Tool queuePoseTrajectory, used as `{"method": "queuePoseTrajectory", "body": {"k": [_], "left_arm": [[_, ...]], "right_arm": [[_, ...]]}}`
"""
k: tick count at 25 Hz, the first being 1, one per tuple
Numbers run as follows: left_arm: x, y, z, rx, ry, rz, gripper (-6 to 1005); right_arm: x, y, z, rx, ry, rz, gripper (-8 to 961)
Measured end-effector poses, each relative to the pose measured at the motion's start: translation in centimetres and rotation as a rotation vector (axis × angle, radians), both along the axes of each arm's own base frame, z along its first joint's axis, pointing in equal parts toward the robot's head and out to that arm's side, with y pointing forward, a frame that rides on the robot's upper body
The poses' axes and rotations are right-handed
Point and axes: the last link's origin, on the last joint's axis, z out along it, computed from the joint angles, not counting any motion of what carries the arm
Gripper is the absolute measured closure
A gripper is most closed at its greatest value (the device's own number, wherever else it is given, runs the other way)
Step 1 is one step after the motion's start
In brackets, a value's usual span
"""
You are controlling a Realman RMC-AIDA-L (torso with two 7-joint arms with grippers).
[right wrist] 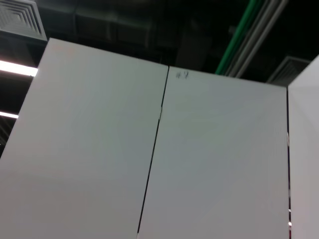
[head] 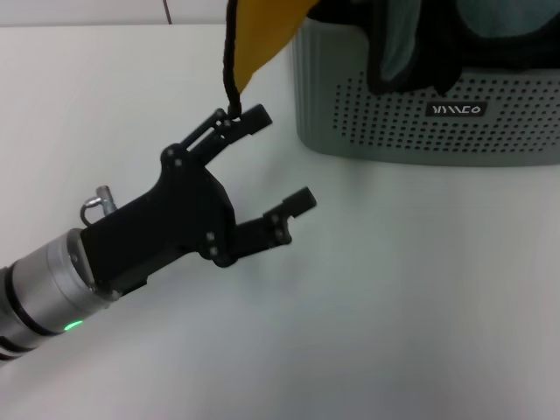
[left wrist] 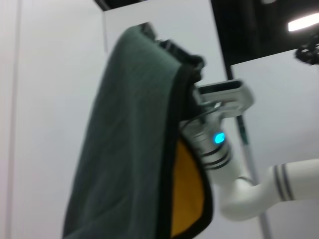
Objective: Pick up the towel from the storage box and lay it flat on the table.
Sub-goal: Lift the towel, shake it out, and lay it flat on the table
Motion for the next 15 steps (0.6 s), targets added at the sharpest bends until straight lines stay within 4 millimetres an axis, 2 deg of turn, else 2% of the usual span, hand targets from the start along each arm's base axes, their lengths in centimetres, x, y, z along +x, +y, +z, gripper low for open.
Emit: {"method": "queuePoseTrajectory", "body": {"k": [6,15], "left_arm": [[-0.9,0.3,0.6,0.078,-0.004,0.068,106],[-1.5,0.4,1.4,0.143,-0.052,0.131,107]], "right_arm": [[-0.6,-0.6,0.8,0.034,0.005,0.027,954],[-0.6,0.3,0.2,0.051,-0.01,-0.022,954]]}}
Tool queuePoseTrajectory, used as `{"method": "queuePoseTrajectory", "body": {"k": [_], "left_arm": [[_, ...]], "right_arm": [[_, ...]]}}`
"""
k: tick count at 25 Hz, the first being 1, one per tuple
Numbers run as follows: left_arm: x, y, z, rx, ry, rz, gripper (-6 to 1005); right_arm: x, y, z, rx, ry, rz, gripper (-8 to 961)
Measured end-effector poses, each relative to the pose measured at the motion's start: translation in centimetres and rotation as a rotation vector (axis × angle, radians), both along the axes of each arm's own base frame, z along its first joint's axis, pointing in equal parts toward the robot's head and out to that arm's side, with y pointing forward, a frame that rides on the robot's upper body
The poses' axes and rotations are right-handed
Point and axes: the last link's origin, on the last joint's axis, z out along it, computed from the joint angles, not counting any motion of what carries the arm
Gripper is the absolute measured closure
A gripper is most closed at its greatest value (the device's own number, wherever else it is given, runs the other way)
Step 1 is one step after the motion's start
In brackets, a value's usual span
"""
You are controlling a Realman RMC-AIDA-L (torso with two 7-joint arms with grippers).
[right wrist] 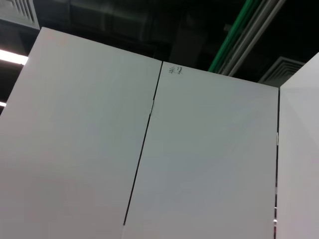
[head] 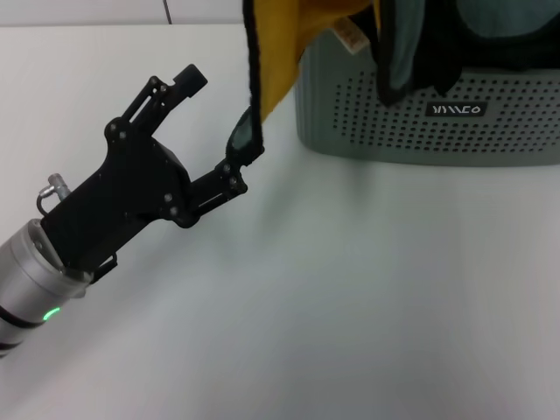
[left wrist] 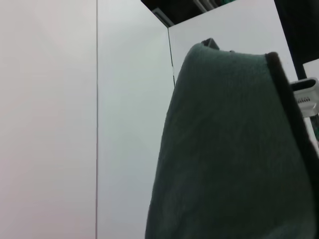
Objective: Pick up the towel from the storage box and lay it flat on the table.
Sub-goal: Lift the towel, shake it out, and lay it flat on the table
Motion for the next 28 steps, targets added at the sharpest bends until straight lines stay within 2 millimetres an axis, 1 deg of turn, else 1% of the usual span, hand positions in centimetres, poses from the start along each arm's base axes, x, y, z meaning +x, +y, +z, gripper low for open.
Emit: {"method": "queuePoseTrajectory", "body": {"k": [8,14,28], "left_arm": [[0.2,-0.6,0.1,-0.006,-0.029,-0.022,108],[0.2,-1.0,0.5,0.001,-0.048,-0.038,109],[0.6,-1.2,0.6,-0.005,-0.067,-0.063,111]], "right_arm": [[0.1,1.0,-0.1,0.066,0.008,-0.05,954],[0.1,1.5,-0.5,0.068,0.011,-0.065,953],[-0.6,2.0,-2.7,0.064,-0.001,-0.092,953]]}}
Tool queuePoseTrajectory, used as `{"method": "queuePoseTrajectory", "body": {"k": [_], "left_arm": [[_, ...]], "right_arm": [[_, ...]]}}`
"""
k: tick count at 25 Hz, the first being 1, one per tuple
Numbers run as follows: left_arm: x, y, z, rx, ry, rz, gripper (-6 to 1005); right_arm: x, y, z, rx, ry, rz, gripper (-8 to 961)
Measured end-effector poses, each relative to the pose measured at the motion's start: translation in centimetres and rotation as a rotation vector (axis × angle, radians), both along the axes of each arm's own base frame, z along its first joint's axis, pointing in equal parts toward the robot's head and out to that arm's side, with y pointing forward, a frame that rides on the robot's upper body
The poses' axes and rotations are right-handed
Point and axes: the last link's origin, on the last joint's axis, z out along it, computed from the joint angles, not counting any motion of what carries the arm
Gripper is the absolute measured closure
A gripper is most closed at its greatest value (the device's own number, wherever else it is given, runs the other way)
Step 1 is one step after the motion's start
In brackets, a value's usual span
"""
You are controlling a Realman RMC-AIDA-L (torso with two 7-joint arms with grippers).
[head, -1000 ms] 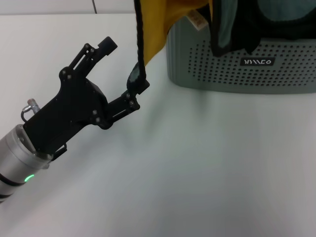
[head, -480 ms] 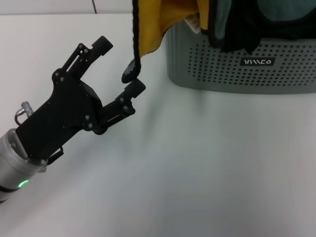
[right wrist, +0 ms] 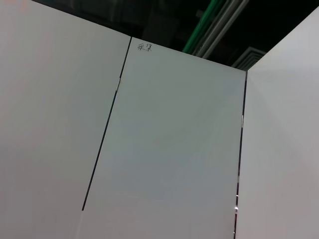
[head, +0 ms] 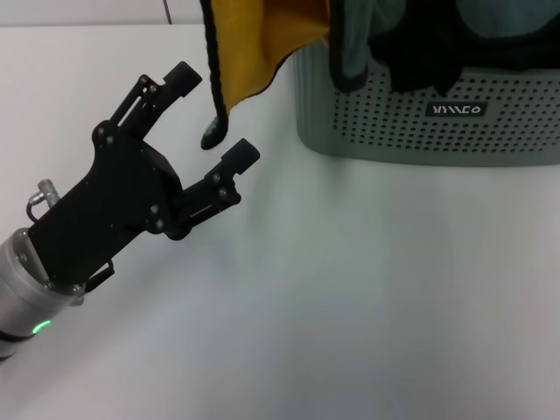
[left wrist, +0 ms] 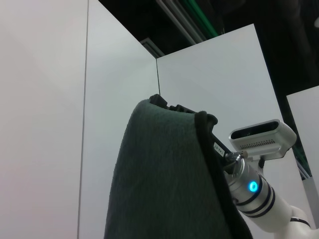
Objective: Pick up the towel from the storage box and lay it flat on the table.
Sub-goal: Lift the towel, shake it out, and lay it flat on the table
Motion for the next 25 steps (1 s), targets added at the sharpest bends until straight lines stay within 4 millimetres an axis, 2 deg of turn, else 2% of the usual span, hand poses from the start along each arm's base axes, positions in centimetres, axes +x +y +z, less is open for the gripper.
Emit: {"method": "queuePoseTrajectory", "body": {"k": [9,12,22,25], "left_arm": [[-0.15,-0.06,-0.18,-0.004,-0.002,0.017,112],[-0.2,-0.02,-0.1,-0.004,0.0,0.016,142],[-0.28,0.05,-0.01,-0.002,0.002,0.02,577],[-0.38,0.14,0.15,0.008,-0.008,0.033,641]], "right_arm": [[-0.68,-0.17,-0.4,-0.016,0.019,0.022,953],[-0.79,-0.16,-0.43,-0.018,0.02,0.025,953],[-0.89,-0.29,-0.66,-0.027,0.014,0.031,953],[-0.85,-0.36,-0.62,-0.029,0.016,0.032,953]]}}
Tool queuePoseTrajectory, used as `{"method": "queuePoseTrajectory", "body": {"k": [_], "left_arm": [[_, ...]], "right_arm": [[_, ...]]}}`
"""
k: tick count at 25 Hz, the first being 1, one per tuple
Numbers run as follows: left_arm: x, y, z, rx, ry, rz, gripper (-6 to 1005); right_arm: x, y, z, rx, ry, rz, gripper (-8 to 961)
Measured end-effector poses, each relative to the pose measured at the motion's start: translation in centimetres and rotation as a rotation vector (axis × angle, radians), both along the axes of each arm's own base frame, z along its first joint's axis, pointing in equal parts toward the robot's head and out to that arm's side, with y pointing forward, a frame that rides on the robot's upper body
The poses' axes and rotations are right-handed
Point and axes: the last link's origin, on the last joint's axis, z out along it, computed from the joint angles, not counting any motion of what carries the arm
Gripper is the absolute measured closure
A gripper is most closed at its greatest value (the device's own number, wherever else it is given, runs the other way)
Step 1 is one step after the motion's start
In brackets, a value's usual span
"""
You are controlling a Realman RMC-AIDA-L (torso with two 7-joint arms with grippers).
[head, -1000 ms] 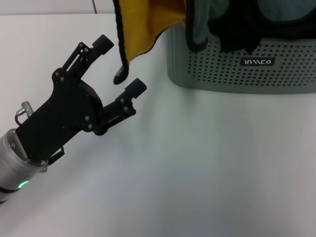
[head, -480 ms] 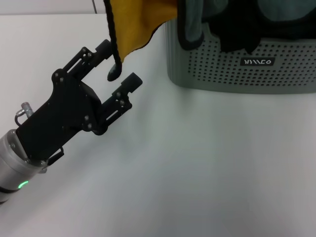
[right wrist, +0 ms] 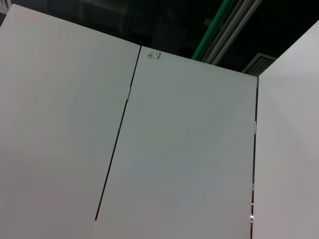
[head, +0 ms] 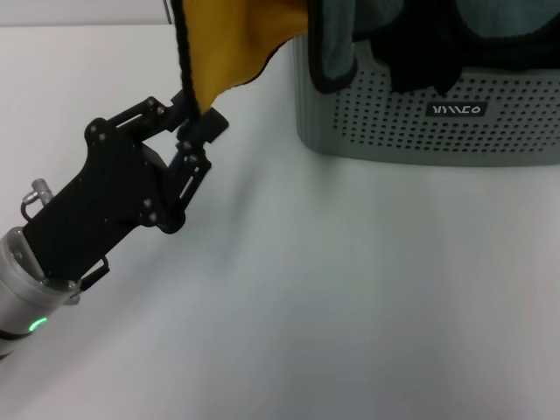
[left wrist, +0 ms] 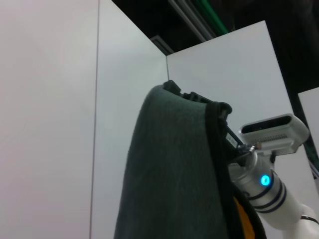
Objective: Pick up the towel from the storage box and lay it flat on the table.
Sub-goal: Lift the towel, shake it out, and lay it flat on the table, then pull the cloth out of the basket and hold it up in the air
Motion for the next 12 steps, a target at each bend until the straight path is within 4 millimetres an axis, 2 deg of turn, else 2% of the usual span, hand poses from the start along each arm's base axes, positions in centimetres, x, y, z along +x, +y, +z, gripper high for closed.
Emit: {"method": "queuePoseTrajectory", "body": {"k": [8,12], "left_arm": [[-0.27,0.08,0.37,0.005,-0.033,0.033,813],[-0.35,0.02,0.46,0.006,-0.038,0.037,946]], "right_arm": [[-0.11,-0.31,-0.08,-0.013,0.014,0.009,953],[-0.13,-0.36,-0.17,-0.016,0.012,0.011,953]]}}
